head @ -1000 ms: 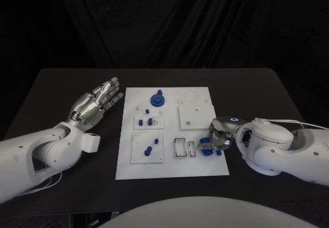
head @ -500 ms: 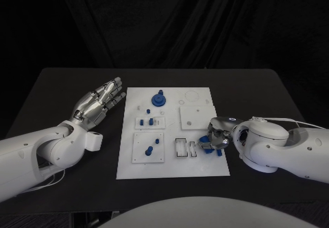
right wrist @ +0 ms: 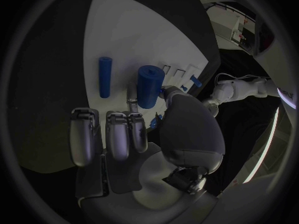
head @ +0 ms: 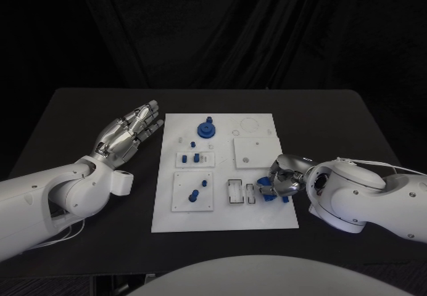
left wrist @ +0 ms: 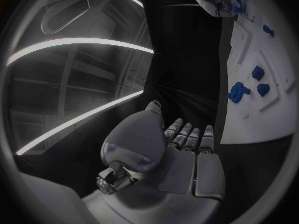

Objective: Assemble the parts on the task board

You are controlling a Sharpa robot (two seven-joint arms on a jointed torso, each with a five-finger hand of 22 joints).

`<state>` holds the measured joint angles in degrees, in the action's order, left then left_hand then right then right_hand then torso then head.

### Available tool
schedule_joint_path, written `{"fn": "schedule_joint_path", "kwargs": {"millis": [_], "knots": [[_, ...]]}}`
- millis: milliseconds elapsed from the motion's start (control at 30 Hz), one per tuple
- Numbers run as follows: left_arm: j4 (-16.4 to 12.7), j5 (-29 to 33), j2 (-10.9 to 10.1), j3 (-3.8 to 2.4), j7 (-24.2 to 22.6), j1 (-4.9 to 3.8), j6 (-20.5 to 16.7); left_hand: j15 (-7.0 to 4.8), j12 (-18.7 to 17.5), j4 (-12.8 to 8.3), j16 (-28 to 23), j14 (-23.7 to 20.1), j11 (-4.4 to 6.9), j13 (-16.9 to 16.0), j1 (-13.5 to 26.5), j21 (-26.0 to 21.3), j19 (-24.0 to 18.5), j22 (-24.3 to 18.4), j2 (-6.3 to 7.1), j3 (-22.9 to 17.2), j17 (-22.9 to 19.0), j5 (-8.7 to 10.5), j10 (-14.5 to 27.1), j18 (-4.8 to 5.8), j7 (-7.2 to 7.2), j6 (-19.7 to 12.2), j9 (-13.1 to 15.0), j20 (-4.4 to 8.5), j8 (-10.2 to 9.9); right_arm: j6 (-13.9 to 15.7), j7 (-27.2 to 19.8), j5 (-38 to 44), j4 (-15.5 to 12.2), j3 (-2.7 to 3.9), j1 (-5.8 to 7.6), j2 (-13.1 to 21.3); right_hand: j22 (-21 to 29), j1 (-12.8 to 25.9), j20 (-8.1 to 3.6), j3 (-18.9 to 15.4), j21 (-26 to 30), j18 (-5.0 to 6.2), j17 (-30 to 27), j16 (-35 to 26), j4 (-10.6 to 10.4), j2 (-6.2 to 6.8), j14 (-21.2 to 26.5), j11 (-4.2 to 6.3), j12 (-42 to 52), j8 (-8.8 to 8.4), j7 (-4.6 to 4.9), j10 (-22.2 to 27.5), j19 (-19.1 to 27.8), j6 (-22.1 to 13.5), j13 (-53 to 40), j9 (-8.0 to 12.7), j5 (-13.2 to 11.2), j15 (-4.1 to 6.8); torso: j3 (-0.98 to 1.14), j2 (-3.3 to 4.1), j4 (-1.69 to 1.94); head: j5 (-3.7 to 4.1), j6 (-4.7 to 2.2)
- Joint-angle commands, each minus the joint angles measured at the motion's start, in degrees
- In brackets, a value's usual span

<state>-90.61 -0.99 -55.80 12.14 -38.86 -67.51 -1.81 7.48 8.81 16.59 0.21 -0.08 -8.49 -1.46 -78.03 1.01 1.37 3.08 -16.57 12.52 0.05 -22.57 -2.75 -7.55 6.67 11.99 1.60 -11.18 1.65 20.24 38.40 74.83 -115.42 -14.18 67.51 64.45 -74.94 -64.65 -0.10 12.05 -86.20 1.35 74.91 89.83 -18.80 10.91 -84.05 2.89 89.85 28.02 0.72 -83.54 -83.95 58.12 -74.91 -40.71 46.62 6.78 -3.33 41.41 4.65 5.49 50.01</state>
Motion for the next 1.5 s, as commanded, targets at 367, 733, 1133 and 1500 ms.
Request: {"fn": "schedule_joint_path", "kwargs": {"millis": [367,733,1133,1500], "knots": [[0.23,0.31,0.52,-0.06,-1.25,-0.04,0.96,0.54,0.0,-0.02,-0.21,0.08,-0.25,-0.03,-0.92,0.32,0.14,0.08,-0.11,-0.47,-0.05,-0.61,0.15,0.08,0.53,-0.08,0.05,-0.25,0.13,9.64,-3.91,-11.08,-1.45,0.03,0.36,-1.97,-13.41,1.01,-0.46,3.28,0.63,-0.1,15.09,0.17,2.23,-2.52,-5.95,1.19,0.15,2.81,-1.03,-6.46,-3.73,-0.85,-15.09,-4.83,-4.83,0.33,-0.02,-0.05,0.03,-0.28,-0.01],[0.54,0.31,0.65,-0.05,-1.06,0.04,1.24,0.62,-0.02,-0.03,-0.21,0.08,-0.48,-0.02,-1.4,0.33,0.15,0.07,-0.09,-0.71,-0.05,-0.88,0.17,0.1,0.11,-0.15,0.05,-0.27,0.12,6.64,-3.41,-11.72,-0.06,0.03,0.24,-5.19,-12.91,4.71,-0.17,1.93,1.98,0.25,14.38,-0.18,2.1,-3.2,-5.8,0.74,0.15,1.96,-0.45,-6.46,-3.03,-1.96,-15.09,-5.22,-13.0,-0.03,-0.02,0.03,0.09,-0.83,-0.01],[0.77,0.31,0.81,-0.05,-0.93,0.08,1.52,0.76,-0.03,0.02,-0.21,0.08,-0.81,-0.02,-1.9,0.35,0.16,0.07,-0.08,-0.96,-0.05,-1.11,0.21,0.2,-0.85,-0.16,0.05,-0.31,0.11,4.51,-2.47,-10.62,0.6,0.03,0.21,-6.37,-12.65,7.68,0.14,0.13,2.76,0.45,13.97,-0.38,2.03,-3.78,-5.72,0.32,0.15,0.91,0.05,-6.46,-2.67,-2.57,-15.09,-4.97,-16.11,-0.36,-0.04,0.37,0.14,-0.93,-0.01],[1.13,0.31,1.03,-0.05,-0.72,0.14,1.8,0.76,-0.01,0.02,-0.21,0.08,-0.8,-0.02,-1.91,0.35,0.16,0.07,-0.09,-0.97,-0.05,-1.13,0.21,0.21,-0.84,-0.06,0.06,-0.32,0.13,3.15,-1.83,-9.22,0.93,0.03,0.2,-6.61,-12.5,11.44,0.5,-4.43,3.28,0.56,13.58,-0.56,1.96,-4.93,-5.64,-0.08,0.15,-0.17,0.46,-6.46,-2.51,-2.95,-15.09,-4.76,-24.47,-0.71,-0.06,0.32,0.09,-1.04,-0.01]]}}
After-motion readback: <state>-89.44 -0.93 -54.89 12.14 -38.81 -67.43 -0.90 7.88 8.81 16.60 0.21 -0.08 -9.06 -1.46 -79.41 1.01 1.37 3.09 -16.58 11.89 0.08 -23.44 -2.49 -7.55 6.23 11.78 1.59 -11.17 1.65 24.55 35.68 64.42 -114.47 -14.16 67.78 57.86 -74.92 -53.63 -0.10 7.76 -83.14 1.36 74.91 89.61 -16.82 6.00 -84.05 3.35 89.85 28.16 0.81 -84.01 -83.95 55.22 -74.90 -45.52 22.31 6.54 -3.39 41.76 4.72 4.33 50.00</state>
